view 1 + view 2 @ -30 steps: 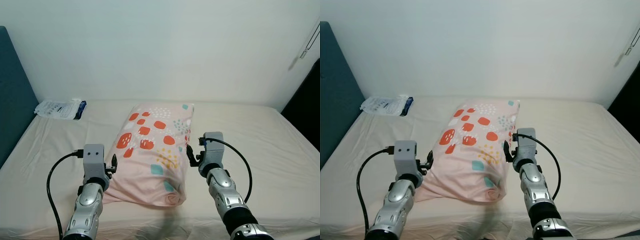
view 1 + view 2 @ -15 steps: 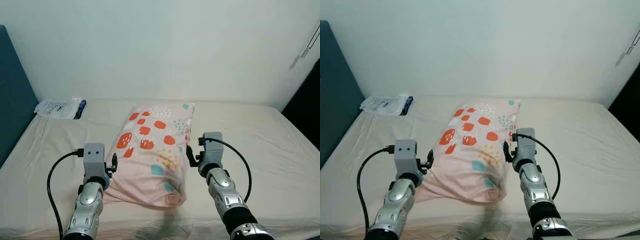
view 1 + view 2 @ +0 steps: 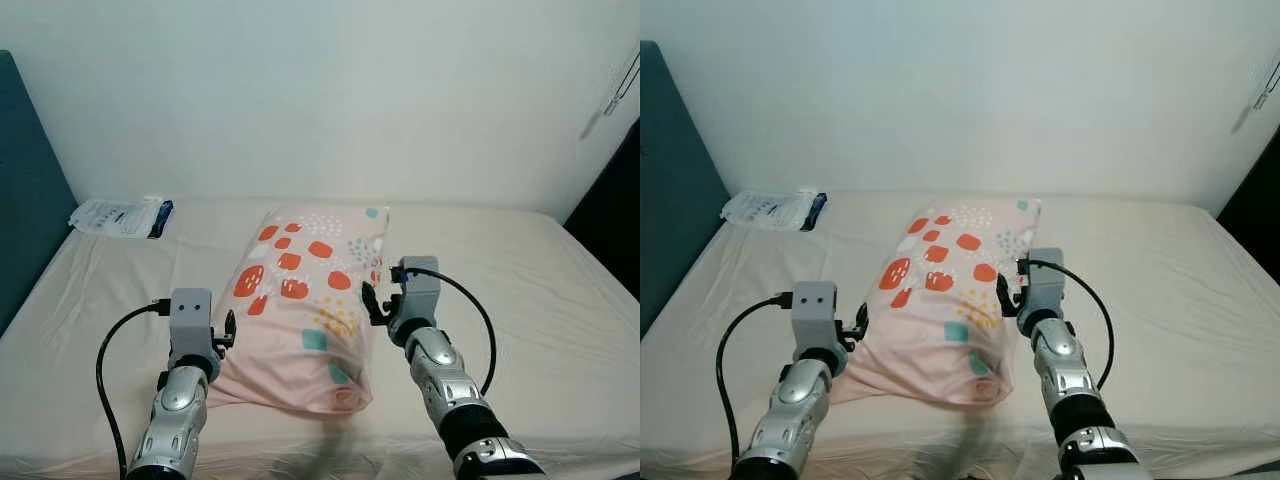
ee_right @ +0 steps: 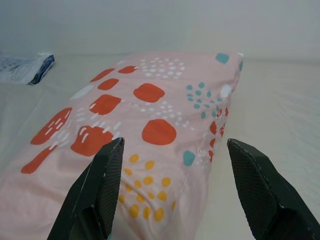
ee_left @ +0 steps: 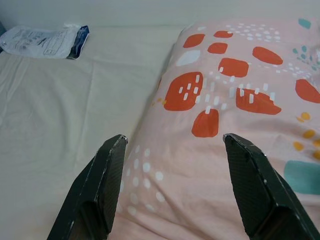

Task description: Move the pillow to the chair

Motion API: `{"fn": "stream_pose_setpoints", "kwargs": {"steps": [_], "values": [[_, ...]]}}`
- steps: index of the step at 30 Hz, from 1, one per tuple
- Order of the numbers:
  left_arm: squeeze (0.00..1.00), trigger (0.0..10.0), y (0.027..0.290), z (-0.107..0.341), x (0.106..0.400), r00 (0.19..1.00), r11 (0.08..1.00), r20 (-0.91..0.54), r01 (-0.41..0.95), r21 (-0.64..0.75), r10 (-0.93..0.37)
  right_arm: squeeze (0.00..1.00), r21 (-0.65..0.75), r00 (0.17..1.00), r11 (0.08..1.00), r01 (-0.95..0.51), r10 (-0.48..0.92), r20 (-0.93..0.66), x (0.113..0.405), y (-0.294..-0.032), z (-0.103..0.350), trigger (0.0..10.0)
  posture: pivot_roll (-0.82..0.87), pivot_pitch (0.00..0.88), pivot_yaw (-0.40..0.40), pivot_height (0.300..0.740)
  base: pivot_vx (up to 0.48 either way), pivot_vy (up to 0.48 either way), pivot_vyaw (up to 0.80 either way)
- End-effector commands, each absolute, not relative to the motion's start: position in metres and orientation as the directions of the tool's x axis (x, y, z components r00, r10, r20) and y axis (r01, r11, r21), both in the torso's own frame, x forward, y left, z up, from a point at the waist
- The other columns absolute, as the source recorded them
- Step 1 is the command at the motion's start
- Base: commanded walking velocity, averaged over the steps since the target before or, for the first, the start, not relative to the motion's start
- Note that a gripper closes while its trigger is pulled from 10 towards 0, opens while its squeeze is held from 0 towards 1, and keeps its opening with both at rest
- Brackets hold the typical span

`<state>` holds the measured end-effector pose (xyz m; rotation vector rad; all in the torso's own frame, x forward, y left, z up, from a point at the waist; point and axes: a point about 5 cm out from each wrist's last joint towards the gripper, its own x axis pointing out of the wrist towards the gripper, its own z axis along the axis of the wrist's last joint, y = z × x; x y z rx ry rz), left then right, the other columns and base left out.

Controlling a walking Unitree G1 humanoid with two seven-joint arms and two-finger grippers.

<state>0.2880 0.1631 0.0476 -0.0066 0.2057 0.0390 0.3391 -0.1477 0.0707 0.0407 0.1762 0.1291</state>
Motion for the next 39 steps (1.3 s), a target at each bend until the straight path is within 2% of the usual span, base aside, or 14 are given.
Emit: {"fn": "stream_pose_setpoints", "kwargs": {"steps": [1, 11, 16, 19, 24, 31, 34, 39], "values": [[0.00, 10.0, 0.161, 0.042, 0.287, 0.970, 0.999, -0.241, -0.031, 0.012, 0.033, 0.00, 0.041, 0.974, 0.992, -0.117, 0.123, -0.188, 0.339, -0.149, 0.068, 10.0, 0.05, 0.000, -0.060, 0.699, 0.000, 0.000, 0.00], [0.00, 10.0, 0.164, 0.033, 0.282, 0.952, 0.999, -0.304, -0.037, 0.017, 0.040, 0.00, 0.031, 0.973, 0.992, -0.124, 0.128, -0.191, 0.340, -0.148, 0.069, 10.0, 0.05, 0.000, -0.055, 0.699, 0.000, 0.000, 0.00], [0.00, 10.0, 0.164, 0.033, 0.282, 0.950, 1.000, -0.310, -0.025, 0.004, 0.025, 0.00, 0.051, 0.977, 0.992, -0.113, 0.121, -0.173, 0.341, -0.148, 0.071, 10.0, 0.05, 0.000, -0.053, 0.684, 0.000, 0.000, 0.00], [0.00, 10.0, 0.154, 0.025, 0.279, 0.921, 0.989, -0.385, 0.003, -0.146, -0.059, 0.00, 0.043, 0.982, 0.995, -0.088, 0.094, -0.163, 0.342, -0.151, 0.072, 10.0, 0.05, 0.000, -0.050, 0.684, 0.000, 0.000, 0.00], [0.00, 10.0, 0.142, 0.014, 0.271, 0.865, 0.961, -0.473, 0.037, -0.275, -0.169, 0.00, 0.056, 0.981, 0.994, -0.098, 0.106, -0.164, 0.342, -0.150, 0.072, 10.0, 0.05, 0.000, -0.051, 0.684, 0.000, 0.000, 0.00], [0.00, 10.0, 0.148, 0.012, 0.269, 0.874, 0.974, -0.467, 0.032, -0.224, -0.136, 0.00, 0.070, 0.979, 0.990, -0.120, 0.130, -0.160, 0.339, -0.148, 0.070, 10.0, 0.05, 0.000, -0.053, 0.669, 0.000, 0.000, 0.00], [0.00, 10.0, 0.153, 0.017, 0.272, 0.899, 0.992, -0.426, 0.065, -0.105, -0.104, 0.00, 0.054, 0.972, 0.989, -0.134, 0.142, -0.186, 0.335, -0.146, 0.065, 10.0, 0.05, 0.000, -0.054, 0.669, 0.000, 0.000, 0.00], [0.00, 10.0, 0.152, 0.019, 0.272, 0.901, 0.992, -0.421, 0.070, -0.102, -0.107, 0.00, 0.057, 0.969, 0.988, -0.146, 0.154, -0.195, 0.334, -0.144, 0.063, 10.0, 0.05, 0.000, -0.053, 0.669, 0.000, 0.000, 0.00]]}}
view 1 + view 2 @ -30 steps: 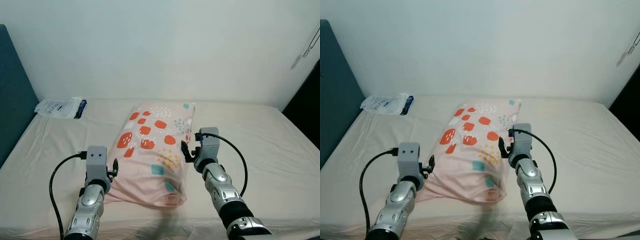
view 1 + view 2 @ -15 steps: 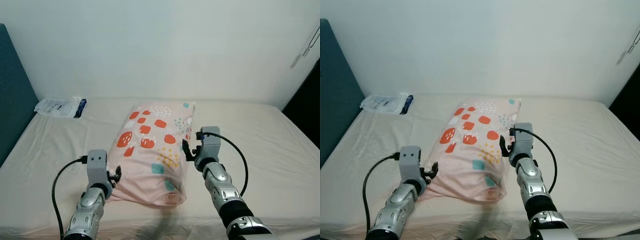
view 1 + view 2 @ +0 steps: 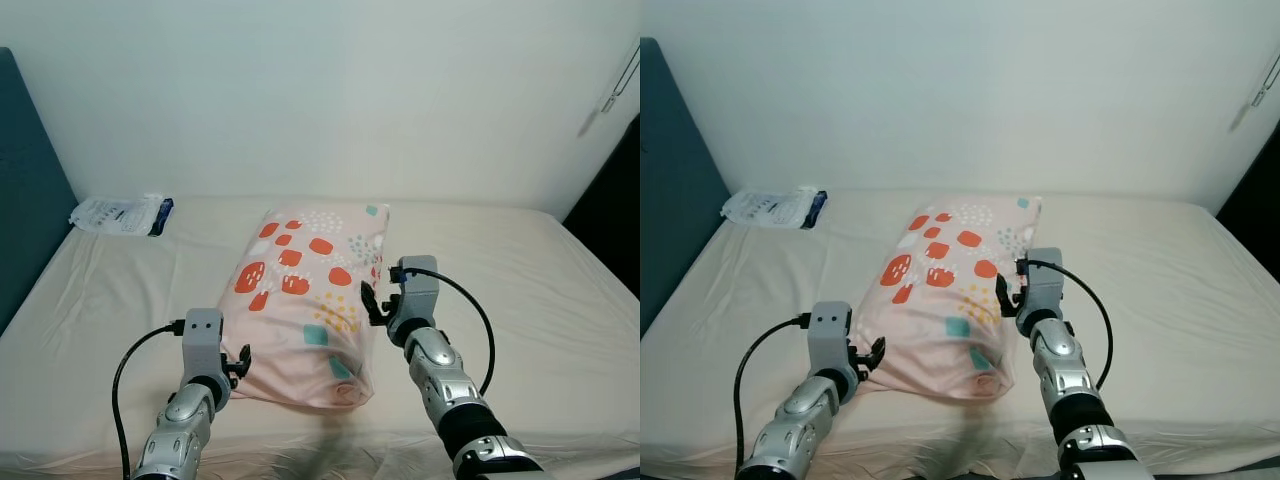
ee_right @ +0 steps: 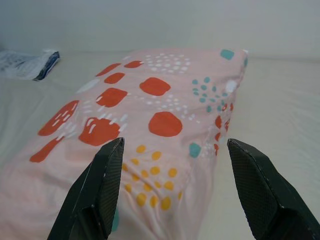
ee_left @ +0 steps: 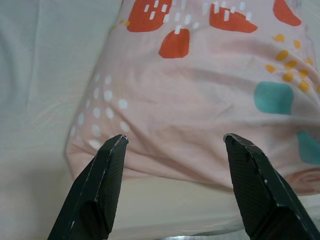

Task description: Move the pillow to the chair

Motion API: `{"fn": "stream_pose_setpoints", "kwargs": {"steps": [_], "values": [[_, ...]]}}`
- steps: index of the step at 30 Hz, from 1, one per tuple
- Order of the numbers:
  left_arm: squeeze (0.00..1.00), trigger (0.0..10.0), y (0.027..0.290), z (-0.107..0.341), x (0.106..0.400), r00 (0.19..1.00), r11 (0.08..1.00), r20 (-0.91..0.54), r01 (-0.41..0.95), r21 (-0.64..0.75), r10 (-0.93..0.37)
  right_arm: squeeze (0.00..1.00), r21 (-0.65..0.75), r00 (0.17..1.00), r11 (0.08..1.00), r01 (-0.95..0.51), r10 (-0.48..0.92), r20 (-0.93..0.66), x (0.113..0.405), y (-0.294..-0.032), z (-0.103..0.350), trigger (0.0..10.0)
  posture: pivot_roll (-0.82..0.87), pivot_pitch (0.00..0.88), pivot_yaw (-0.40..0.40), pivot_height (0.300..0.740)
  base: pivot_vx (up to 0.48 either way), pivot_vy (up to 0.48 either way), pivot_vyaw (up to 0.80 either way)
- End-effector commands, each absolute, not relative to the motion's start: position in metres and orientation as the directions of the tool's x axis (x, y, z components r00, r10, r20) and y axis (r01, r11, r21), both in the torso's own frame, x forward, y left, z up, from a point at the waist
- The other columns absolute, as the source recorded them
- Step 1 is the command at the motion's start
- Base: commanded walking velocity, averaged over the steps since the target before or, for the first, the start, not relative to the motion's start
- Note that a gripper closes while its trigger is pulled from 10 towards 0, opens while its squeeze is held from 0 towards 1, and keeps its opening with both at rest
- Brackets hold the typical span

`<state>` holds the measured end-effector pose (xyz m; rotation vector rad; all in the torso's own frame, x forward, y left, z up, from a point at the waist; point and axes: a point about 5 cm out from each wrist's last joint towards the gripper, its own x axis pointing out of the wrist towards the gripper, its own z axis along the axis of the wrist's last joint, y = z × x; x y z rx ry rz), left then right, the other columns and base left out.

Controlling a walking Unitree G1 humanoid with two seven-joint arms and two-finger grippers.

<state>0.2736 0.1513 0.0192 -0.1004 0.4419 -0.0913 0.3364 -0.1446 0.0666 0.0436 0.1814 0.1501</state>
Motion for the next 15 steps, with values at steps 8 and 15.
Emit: {"fn": "stream_pose_setpoints", "kwargs": {"steps": [8, 15], "values": [[0.00, 10.0, 0.1473, 0.0197, 0.2715, 0.887, 0.986, -0.440, 0.082, -0.143, -0.137, 0.00, 0.073, 0.963, 0.980, -0.183, 0.194, -0.188, 0.3298, -0.1384, 0.0602, 10.0, 0.05, 0.000, -0.048, 0.644, 0.000, 0.000, 0.00], [0.00, 10.0, 0.1464, 0.0193, 0.2709, 0.886, 0.986, -0.440, 0.089, -0.143, -0.143, 0.00, 0.057, 0.960, 0.980, -0.189, 0.197, -0.198, 0.3300, -0.1382, 0.0594, 10.0, 0.04, 0.000, -0.047, 0.644, 0.000, 0.000, 0.00]]}}
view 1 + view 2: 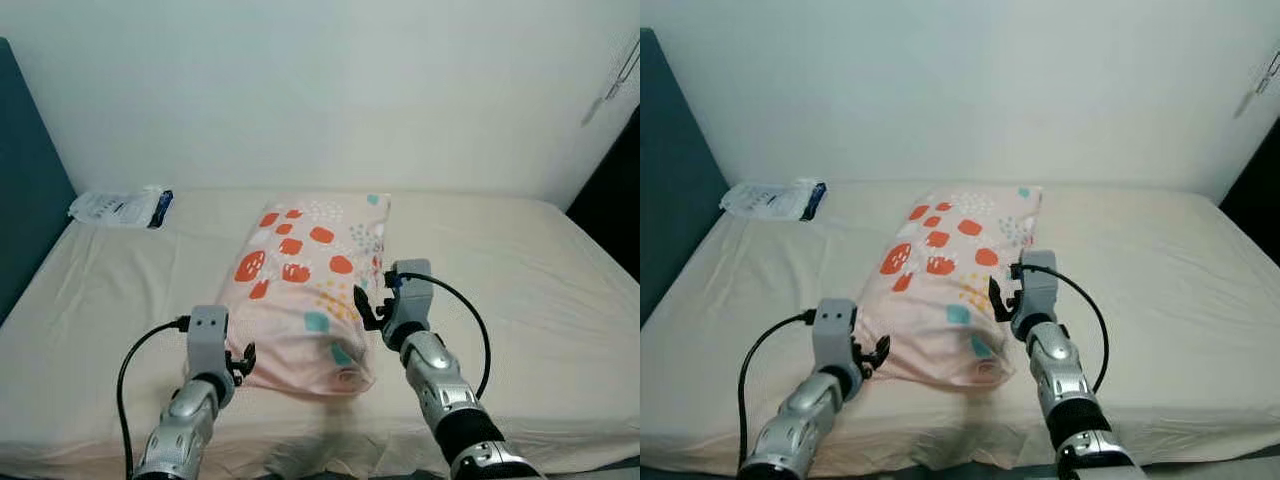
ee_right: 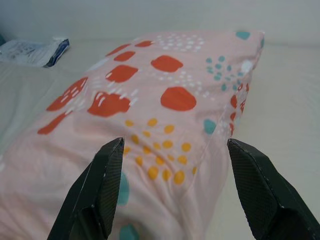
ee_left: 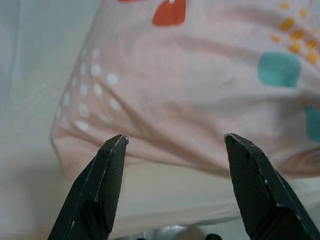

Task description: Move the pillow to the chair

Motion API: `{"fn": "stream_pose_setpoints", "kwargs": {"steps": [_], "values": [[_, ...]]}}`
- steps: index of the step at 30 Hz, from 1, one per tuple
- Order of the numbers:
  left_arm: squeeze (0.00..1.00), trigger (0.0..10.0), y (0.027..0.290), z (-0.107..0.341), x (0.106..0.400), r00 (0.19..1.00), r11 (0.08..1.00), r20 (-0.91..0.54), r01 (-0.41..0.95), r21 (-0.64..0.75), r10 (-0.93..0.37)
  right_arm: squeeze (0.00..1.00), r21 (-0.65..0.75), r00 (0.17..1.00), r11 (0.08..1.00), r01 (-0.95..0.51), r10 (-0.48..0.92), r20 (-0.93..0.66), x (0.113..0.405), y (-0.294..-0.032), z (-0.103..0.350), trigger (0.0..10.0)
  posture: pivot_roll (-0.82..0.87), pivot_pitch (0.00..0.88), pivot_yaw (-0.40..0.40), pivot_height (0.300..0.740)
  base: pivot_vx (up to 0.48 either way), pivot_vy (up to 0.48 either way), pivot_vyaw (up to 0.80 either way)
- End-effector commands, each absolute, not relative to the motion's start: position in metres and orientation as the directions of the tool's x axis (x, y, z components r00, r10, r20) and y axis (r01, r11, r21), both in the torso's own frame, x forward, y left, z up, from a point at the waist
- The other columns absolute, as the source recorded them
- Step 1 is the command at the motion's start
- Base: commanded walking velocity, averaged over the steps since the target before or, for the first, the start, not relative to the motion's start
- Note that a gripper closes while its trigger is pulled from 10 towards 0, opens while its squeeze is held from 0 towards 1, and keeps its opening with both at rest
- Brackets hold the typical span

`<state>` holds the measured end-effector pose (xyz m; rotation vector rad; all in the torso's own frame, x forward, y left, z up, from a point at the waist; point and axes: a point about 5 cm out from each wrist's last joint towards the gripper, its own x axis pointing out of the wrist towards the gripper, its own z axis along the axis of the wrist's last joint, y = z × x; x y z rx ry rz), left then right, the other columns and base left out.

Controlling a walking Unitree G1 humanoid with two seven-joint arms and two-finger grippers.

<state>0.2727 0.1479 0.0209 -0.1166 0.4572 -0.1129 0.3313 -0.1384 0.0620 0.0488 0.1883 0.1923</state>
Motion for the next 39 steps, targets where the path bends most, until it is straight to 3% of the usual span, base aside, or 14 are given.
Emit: {"fn": "stream_pose_setpoints", "kwargs": {"steps": [1, 7, 11, 18, 27, 35, 38, 39], "values": [[0.00, 10.0, 0.146, 0.019, 0.271, 0.886, 0.986, -0.440, 0.089, -0.143, -0.143, 0.00, 0.057, 0.960, 0.980, -0.189, 0.197, -0.198, 0.330, -0.138, 0.059, 10.0, 0.04, 0.000, -0.047, 0.644, 0.000, 0.000, 0.00], [0.00, 10.0, 0.138, 0.016, 0.270, 0.862, 0.971, -0.465, 0.113, -0.209, -0.201, 0.00, 0.061, 0.960, 0.979, -0.193, 0.201, -0.194, 0.329, -0.138, 0.060, 10.0, 0.04, 0.000, -0.050, 0.629, 0.000, 0.000, 0.00], [0.00, 10.0, 0.128, 0.014, 0.266, 0.834, 0.917, -0.469, 0.104, -0.384, -0.291, 0.00, 0.080, 0.957, 0.971, -0.223, 0.234, -0.171, 0.327, -0.134, 0.062, 10.0, 0.03, 0.000, -0.044, 0.614, 0.000, 0.000, 0.00], [0.00, 10.0, 0.126, 0.019, 0.267, 0.847, 0.822, -0.412, 0.052, -0.567, -0.337, 0.00, 0.063, 0.957, 0.975, -0.215, 0.223, -0.188, 0.328, -0.137, 0.060, 10.0, 0.04, 0.000, -0.045, 0.609, 0.000, 0.000, 0.00], [0.00, 10.0, 0.144, 0.023, 0.277, 0.904, 0.731, -0.371, -0.107, -0.674, -0.210, 0.00, 0.060, 0.952, 0.966, -0.252, 0.259, -0.166, 0.325, -0.133, 0.061, 10.0, 0.03, 0.000, -0.045, 0.589, 0.000, 0.000, 0.00], [0.00, 10.0, 0.161, 0.023, 0.277, 0.924, 0.585, -0.361, -0.226, -0.779, -0.124, 0.00, 0.070, 0.947, 0.958, -0.278, 0.286, -0.149, 0.322, -0.130, 0.062, 10.0, 0.03, 0.000, -0.044, 0.569, 0.000, 0.000, 0.00], [0.00, 10.0, 0.167, 0.025, 0.276, 0.941, 0.456, -0.329, -0.262, -0.850, -0.072, 0.00, 0.069, 0.944, 0.958, -0.280, 0.287, -0.160, 0.323, -0.130, 0.062, 10.0, 0.03, 0.000, -0.041, 0.569, 0.000, 0.000, 0.00], [0.00, 10.0, 0.167, 0.025, 0.276, 0.941, 0.456, -0.329, -0.262, -0.850, -0.072, 0.00, 0.069, 0.944, 0.958, -0.280, 0.287, -0.160, 0.323, -0.130, 0.062, 10.0, 0.03, 0.000, -0.041, 0.569, 0.000, 0.000, 0.00]]}}
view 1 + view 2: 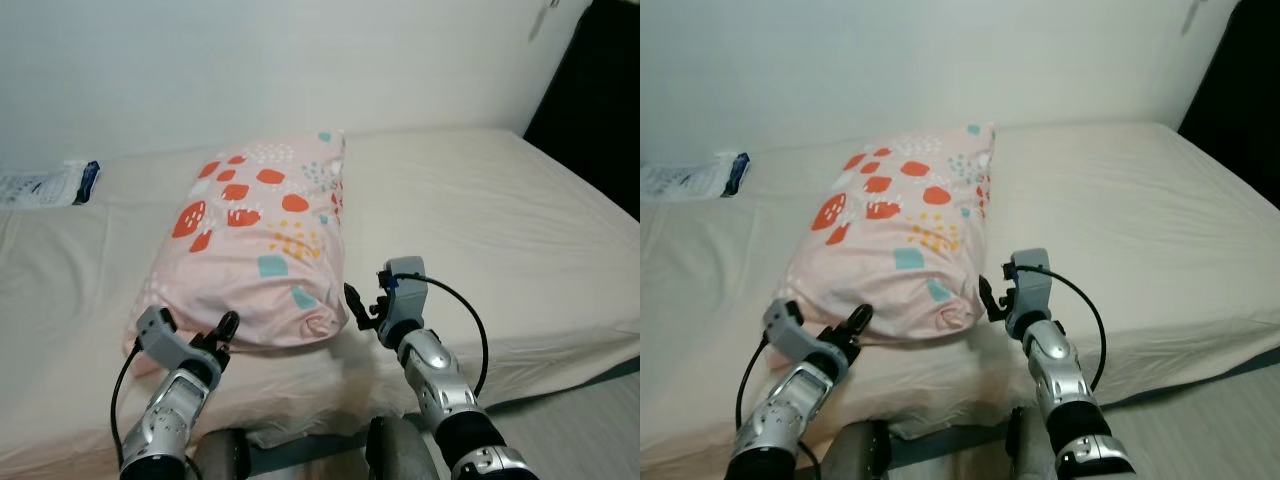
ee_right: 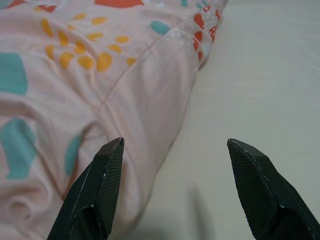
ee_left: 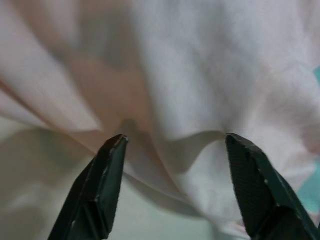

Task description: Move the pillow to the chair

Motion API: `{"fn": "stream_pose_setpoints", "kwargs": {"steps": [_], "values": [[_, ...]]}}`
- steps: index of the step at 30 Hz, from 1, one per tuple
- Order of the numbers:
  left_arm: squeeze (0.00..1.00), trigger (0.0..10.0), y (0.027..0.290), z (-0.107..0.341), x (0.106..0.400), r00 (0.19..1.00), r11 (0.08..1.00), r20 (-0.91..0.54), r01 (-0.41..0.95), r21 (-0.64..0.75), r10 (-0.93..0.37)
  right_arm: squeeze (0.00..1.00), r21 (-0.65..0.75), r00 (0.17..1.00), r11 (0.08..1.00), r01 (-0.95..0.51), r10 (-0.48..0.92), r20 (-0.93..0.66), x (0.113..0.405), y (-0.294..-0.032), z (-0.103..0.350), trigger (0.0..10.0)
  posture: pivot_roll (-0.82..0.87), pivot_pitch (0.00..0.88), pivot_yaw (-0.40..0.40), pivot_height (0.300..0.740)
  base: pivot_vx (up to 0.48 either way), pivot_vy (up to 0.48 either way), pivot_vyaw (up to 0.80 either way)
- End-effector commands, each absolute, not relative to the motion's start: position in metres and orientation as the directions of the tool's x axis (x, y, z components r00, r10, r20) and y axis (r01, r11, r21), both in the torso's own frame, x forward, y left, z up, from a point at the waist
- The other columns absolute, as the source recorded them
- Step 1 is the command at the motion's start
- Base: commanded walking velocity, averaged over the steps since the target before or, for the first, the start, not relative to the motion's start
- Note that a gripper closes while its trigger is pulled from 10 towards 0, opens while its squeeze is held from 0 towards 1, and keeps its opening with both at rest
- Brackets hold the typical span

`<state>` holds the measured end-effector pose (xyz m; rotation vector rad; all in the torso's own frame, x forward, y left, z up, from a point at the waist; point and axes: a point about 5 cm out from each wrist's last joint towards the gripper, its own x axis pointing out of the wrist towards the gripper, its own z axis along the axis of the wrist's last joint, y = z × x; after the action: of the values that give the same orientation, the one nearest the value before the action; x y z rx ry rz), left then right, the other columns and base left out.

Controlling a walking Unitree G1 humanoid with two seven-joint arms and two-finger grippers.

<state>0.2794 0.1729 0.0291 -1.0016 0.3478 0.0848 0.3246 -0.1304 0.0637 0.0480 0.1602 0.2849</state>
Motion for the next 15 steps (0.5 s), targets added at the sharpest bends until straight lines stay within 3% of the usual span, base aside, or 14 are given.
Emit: {"fn": "stream_pose_setpoints", "kwargs": {"steps": [1, 9, 15], "values": [[0.00, 10.0, 0.169, 0.026, 0.276, 0.947, 0.413, -0.314, -0.263, -0.872, -0.060, 0.00, 0.067, 0.941, 0.955, -0.288, 0.295, -0.164, 0.323, -0.129, 0.061, 10.0, 0.03, 0.000, -0.041, 0.569, 0.000, 0.000, 0.00], [0.00, 10.0, 0.164, 0.044, 0.278, 0.987, 0.230, -0.125, -0.098, -0.968, -0.106, 0.00, 0.106, 0.942, 0.953, -0.284, 0.298, -0.154, 0.323, -0.127, 0.063, 10.0, 0.03, 0.000, -0.043, 0.554, 0.000, 0.000, 0.00], [0.00, 10.0, 0.158, 0.042, 0.283, 0.987, 0.206, -0.106, -0.079, -0.975, -0.120, 0.00, 0.105, 0.940, 0.952, -0.289, 0.302, -0.155, 0.325, -0.126, 0.065, 10.0, 0.03, 0.000, -0.047, 0.554, 0.000, 0.000, 0.00]]}}
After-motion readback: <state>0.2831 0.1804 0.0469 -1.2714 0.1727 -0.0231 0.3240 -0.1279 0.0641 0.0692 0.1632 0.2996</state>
